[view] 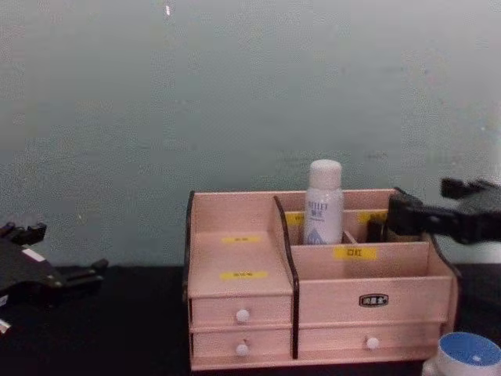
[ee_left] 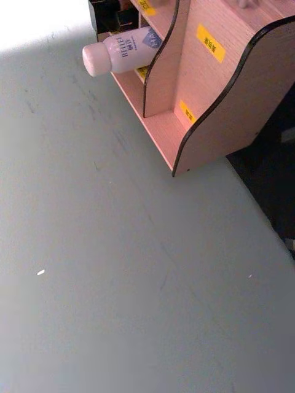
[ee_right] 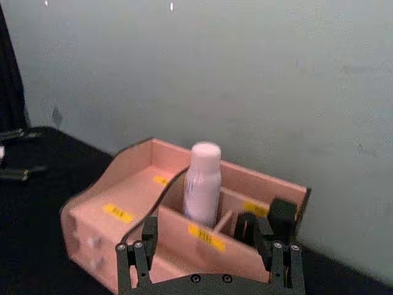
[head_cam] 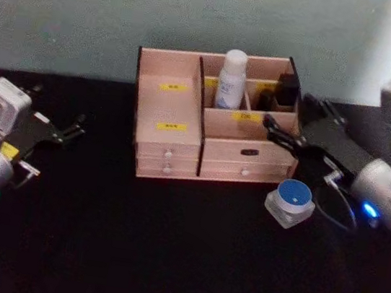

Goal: Pick up the facial cleanser and watermelon frost from the table and place them into the tiered storage box.

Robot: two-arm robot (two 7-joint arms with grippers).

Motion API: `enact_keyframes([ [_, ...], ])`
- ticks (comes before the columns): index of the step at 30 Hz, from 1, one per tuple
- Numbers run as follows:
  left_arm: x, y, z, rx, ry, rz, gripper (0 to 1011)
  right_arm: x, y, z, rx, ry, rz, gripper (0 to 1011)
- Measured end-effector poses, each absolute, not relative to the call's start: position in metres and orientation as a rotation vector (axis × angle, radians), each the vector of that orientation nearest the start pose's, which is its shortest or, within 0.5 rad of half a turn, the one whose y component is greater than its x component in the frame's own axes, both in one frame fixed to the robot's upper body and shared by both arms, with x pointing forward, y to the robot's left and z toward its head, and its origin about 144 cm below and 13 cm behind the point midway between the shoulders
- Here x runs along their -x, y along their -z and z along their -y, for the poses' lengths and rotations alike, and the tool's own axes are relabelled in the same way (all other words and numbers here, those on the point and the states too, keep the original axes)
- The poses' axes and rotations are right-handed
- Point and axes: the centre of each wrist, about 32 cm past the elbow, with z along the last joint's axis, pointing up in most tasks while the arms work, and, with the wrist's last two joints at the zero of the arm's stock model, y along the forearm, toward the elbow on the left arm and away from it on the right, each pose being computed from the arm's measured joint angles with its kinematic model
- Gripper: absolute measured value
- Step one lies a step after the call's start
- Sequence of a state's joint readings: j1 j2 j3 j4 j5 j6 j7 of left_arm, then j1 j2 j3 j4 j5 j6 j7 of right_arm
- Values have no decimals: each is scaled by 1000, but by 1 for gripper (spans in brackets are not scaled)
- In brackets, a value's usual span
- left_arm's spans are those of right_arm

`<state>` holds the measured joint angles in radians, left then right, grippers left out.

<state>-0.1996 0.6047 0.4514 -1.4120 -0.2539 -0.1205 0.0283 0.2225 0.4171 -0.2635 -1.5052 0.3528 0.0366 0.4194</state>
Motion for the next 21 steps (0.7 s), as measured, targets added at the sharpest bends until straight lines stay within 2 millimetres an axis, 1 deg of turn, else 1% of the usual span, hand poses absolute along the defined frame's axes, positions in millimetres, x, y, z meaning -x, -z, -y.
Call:
enact_keyframes([
  [1, -489, -1140, -310, -304, -1248, 285, 1001, -504, -1191, 283, 85, 941, 71, 1000],
  [3, -489, -1140, -310, -304, -1248, 285, 1001, -497, -1190, 286, 98, 942, 60, 1000],
  [4, -489, -1140, -310, -304, -1248, 285, 1001, -490, -1189, 290, 112, 943, 50, 1000],
  [5, -489, -1140, -310, -304, -1248, 285, 1001, -490, -1189, 290, 112, 943, 50, 1000],
  [9, -489, -1140, -310, -304, -1248, 285, 1001, -469, -1186, 300, 159, 952, 12, 1000],
  [10, -489, -1140, -310, -304, -1248, 285, 1001, -469, -1186, 300, 159, 952, 12, 1000],
  [16, -489, -1140, -310, -304, -1248, 285, 1001, -449, -1182, 310, 216, 949, -29, 1000],
  [21, -489, -1140, -310, -304, -1248, 285, 1001, -442, -1179, 314, 245, 949, -54, 1000],
])
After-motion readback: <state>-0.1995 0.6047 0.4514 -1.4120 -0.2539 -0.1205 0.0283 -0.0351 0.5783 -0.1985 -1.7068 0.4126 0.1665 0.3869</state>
